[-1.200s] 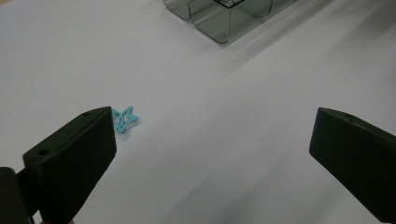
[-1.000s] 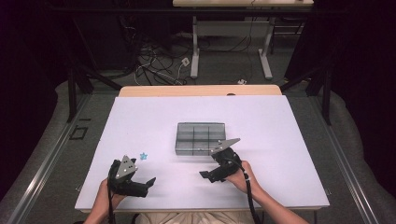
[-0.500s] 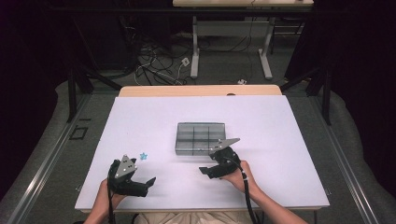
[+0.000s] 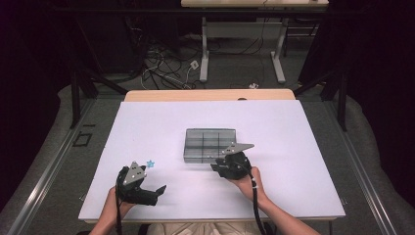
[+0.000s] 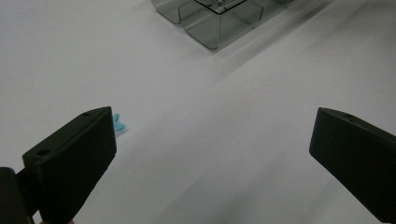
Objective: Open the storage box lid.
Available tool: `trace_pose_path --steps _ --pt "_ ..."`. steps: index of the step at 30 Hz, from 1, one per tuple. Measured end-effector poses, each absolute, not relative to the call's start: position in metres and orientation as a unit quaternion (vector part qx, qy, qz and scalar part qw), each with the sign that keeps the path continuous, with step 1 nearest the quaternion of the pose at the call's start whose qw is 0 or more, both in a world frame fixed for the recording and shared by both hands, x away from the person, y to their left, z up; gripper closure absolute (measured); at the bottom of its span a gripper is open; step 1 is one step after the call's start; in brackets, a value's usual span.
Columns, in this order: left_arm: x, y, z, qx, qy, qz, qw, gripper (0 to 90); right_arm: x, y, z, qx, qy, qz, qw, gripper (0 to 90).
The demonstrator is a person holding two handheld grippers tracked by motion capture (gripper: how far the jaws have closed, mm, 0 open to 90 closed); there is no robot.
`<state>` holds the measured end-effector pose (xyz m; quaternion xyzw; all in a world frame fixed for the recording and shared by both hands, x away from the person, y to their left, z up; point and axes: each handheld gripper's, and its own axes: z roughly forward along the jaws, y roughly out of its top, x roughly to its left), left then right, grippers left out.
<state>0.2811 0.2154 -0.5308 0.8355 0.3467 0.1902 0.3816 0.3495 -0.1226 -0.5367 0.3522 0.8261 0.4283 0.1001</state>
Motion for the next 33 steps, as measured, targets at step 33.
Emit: trace_pose_path --steps 33 --pt "0.287 0.214 -0.532 0.836 0.355 0.187 0.374 0.7 0.353 -0.119 -0.548 0.359 0.816 0.433 0.133 86.7"
